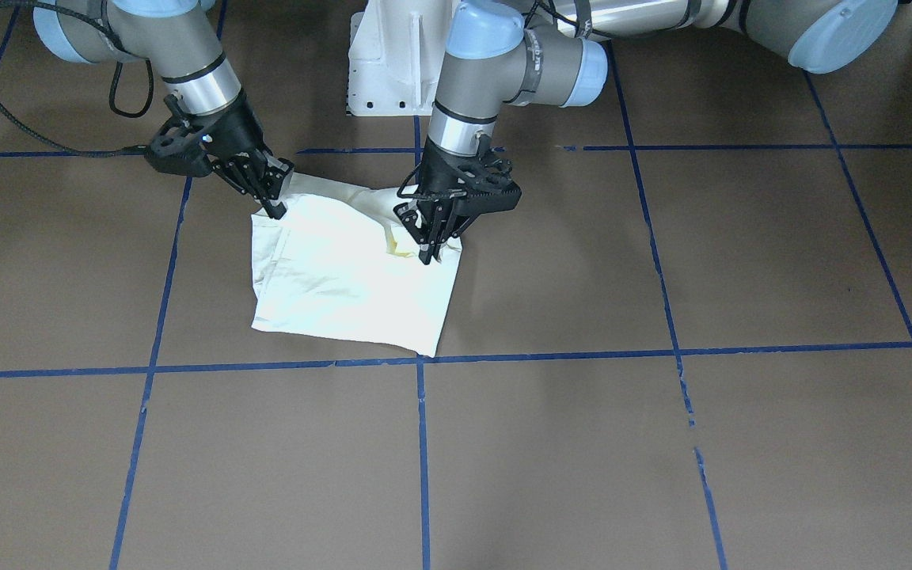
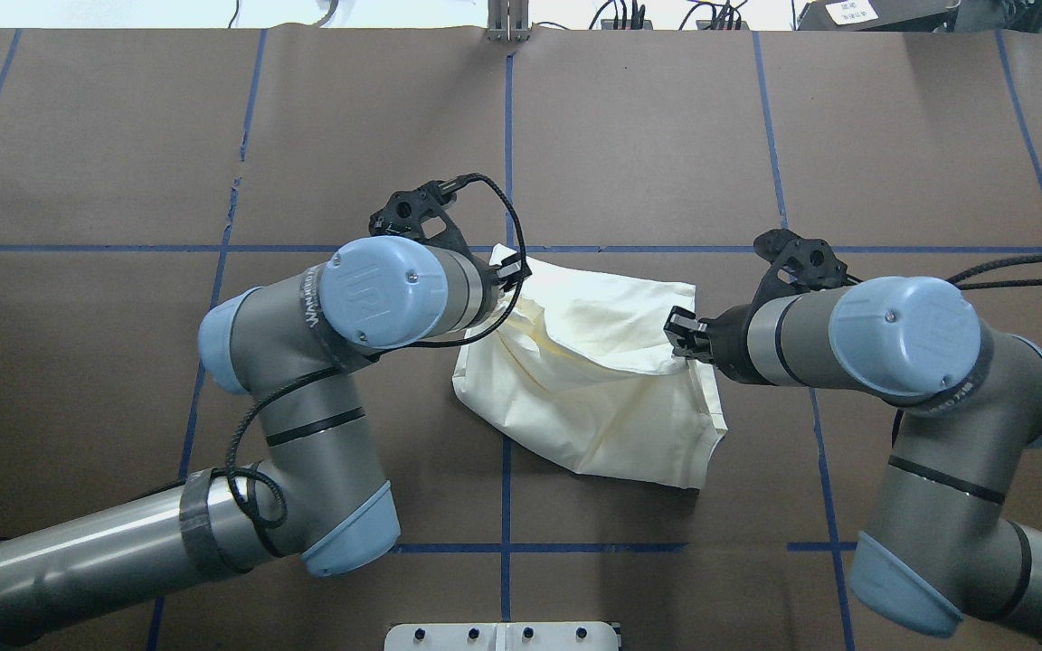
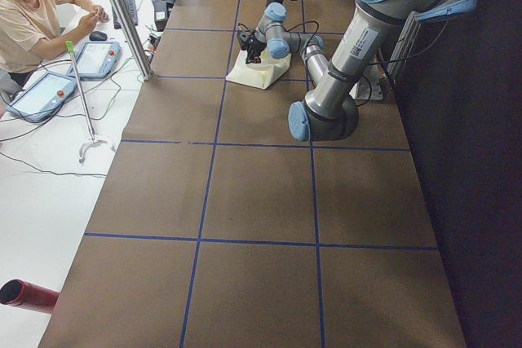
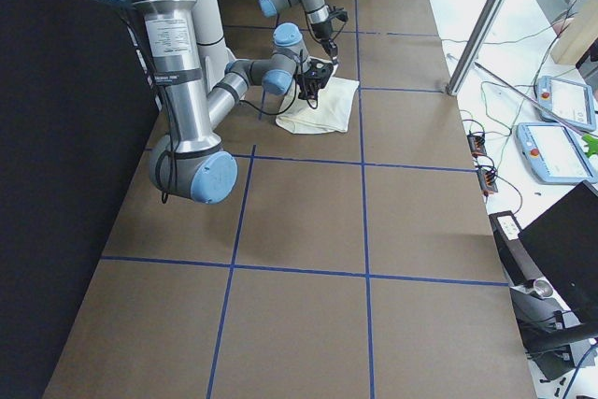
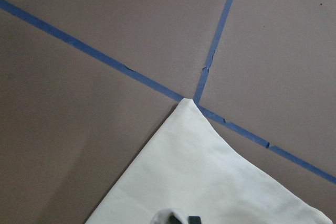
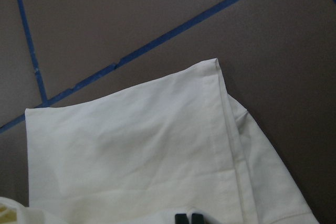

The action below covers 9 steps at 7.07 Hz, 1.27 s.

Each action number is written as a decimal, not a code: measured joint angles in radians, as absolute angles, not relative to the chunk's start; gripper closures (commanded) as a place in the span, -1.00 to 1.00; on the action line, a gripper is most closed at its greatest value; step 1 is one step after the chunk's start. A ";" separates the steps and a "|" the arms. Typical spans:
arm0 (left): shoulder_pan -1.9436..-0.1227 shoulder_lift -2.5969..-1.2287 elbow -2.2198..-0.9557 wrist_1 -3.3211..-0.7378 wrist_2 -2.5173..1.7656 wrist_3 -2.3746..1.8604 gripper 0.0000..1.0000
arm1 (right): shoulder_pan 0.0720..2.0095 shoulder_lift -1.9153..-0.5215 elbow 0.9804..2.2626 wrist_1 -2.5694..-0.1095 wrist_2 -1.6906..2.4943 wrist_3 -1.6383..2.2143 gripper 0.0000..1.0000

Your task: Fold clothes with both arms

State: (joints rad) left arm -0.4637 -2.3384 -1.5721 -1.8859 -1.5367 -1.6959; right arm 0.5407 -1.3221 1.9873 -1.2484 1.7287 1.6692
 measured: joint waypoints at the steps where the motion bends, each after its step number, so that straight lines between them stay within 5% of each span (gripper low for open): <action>1: -0.467 -2.359 -1.509 -1.929 -1.527 -1.670 1.00 | 0.562 -1.296 1.938 -1.248 1.741 1.641 1.00; 2: -0.474 -2.367 -1.475 -1.957 -1.520 -1.641 0.27 | 0.576 -1.265 1.893 -1.248 1.745 1.626 1.00; 4: -0.514 -2.367 -1.458 -1.991 -1.517 -1.579 0.08 | 0.613 -1.200 1.800 -1.249 1.763 1.591 1.00; 5: -0.547 -2.331 -1.479 -2.063 -1.545 -1.538 0.29 | 0.636 -1.184 1.768 -1.248 1.785 1.572 1.00; 6: -0.569 -2.248 -1.519 -2.175 -1.595 -1.503 0.99 | 0.654 -1.175 1.743 -1.246 1.804 1.549 1.00; 9: -0.547 -2.125 -1.560 -2.321 -1.643 -1.481 1.00 | 0.670 -1.137 1.693 -1.244 1.817 1.530 1.00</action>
State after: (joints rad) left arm -0.5473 -2.1248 -1.5595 -2.3208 -1.6431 -1.4811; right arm 0.6704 -1.1365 1.6933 -1.2445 1.8173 1.5298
